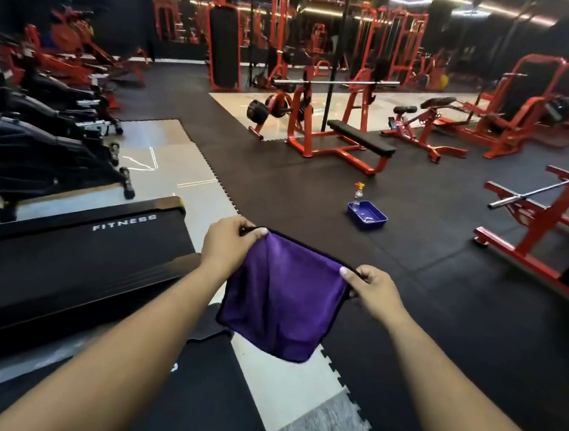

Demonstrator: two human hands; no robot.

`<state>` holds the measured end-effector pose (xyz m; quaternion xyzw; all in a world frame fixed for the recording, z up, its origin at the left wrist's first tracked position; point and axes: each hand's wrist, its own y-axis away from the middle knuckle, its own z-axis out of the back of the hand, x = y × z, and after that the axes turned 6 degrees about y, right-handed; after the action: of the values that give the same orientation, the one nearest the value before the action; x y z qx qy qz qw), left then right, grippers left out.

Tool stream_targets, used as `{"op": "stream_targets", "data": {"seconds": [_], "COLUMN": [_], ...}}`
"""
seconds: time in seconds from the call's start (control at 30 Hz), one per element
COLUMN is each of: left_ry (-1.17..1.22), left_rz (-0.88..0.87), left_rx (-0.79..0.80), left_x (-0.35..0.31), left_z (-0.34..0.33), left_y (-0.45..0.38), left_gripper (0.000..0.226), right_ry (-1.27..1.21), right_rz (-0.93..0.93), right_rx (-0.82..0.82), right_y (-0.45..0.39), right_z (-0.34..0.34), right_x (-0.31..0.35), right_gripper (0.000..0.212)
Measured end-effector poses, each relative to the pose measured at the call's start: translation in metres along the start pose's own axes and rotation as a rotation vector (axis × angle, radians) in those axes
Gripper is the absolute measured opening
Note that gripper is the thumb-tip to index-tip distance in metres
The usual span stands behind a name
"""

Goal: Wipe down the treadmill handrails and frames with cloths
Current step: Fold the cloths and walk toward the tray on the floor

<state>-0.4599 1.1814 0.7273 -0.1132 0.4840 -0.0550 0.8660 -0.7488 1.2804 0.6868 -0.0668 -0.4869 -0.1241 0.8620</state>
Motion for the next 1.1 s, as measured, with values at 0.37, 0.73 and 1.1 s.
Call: {"op": "stream_targets", "data": {"seconds": [0.37,0.73,1.1], "left_ry": [0.642,0.767,0.601], "left_rz": [0.259,0.168,0.084], "left_rx": [0.283,0.634,0.679], "left_x": [-0.079,-0.116,-0.099], "left_z": [-0.204,-0.317,-0.415], "left_y": [0.028,0.011,-0.138], "left_gripper": [0.024,0.026,0.047], "right_ry": [-0.070,-0.036,0.110], "right_rz": [0.007,0.050,0.129], "right_rx": [-0.132,-0.080,-0.162], "right_y": [-0.063,-0.096,-0.260], "right_z": [0.072,0.118,0.175], "right_x": [-0.061,-0.107,-0.152], "right_gripper": [0.035,0.023,0.054]}}
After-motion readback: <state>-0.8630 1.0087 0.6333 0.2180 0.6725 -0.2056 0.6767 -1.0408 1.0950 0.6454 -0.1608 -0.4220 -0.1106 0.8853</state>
